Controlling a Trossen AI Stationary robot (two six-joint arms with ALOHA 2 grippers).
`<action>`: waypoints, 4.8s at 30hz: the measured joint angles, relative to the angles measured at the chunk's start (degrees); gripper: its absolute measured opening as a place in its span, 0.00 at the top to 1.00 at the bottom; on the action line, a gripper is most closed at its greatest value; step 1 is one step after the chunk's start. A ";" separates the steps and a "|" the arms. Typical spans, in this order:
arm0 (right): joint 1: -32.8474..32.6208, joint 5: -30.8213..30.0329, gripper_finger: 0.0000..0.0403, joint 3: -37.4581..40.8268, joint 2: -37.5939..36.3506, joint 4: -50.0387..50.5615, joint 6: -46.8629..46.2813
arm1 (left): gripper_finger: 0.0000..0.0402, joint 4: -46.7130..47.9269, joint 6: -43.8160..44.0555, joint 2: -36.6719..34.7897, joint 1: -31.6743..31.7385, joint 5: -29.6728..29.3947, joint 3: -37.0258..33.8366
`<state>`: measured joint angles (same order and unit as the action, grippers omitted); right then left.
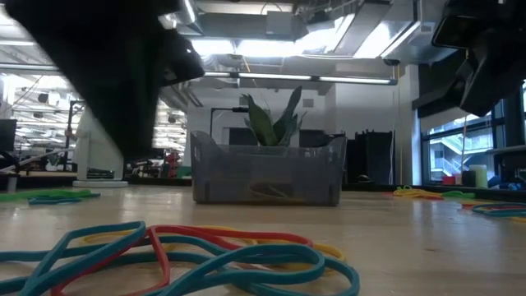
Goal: Pick and place rubber bands into bin
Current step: Put the blue rubber band into the black bin
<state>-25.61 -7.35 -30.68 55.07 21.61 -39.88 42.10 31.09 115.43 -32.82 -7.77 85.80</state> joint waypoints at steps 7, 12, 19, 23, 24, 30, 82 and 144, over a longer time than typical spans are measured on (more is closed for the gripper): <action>0.00 -0.05 0.98 0.00 0.00 0.00 1.52 | 0.86 -0.41 1.41 1.02 -1.22 -1.75 0.00; 0.00 -0.09 0.98 0.00 0.00 0.00 1.65 | 0.78 -1.72 1.80 1.87 -0.74 -1.92 0.02; 0.00 -0.10 0.98 -0.02 0.00 -0.10 2.80 | 0.77 -5.74 1.38 4.85 -0.21 -0.99 -0.02; 0.00 -0.11 0.98 -0.02 0.00 -0.20 2.73 | 0.77 -5.73 1.26 5.69 -0.07 0.60 -0.03; -0.01 -0.11 0.98 -0.02 0.00 -0.17 2.73 | 0.78 -5.68 1.19 5.69 -0.04 1.38 0.00; -0.02 -0.13 0.98 -0.02 0.00 -0.33 2.82 | 0.78 -5.09 1.19 5.71 -0.04 2.34 0.00; -0.04 -0.13 0.98 -0.02 0.00 -0.76 2.86 | 0.86 -4.22 5.69 3.79 -0.04 2.85 -3.04; 0.00 -9.70 0.98 -0.04 0.04 -1.43 -5.32 | 1.00 -1.81 -40.34 -22.80 37.54 -1.22 -4.06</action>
<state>-25.61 -17.05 -30.72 55.11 20.17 -45.20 40.29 -9.25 92.63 4.72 -8.99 81.74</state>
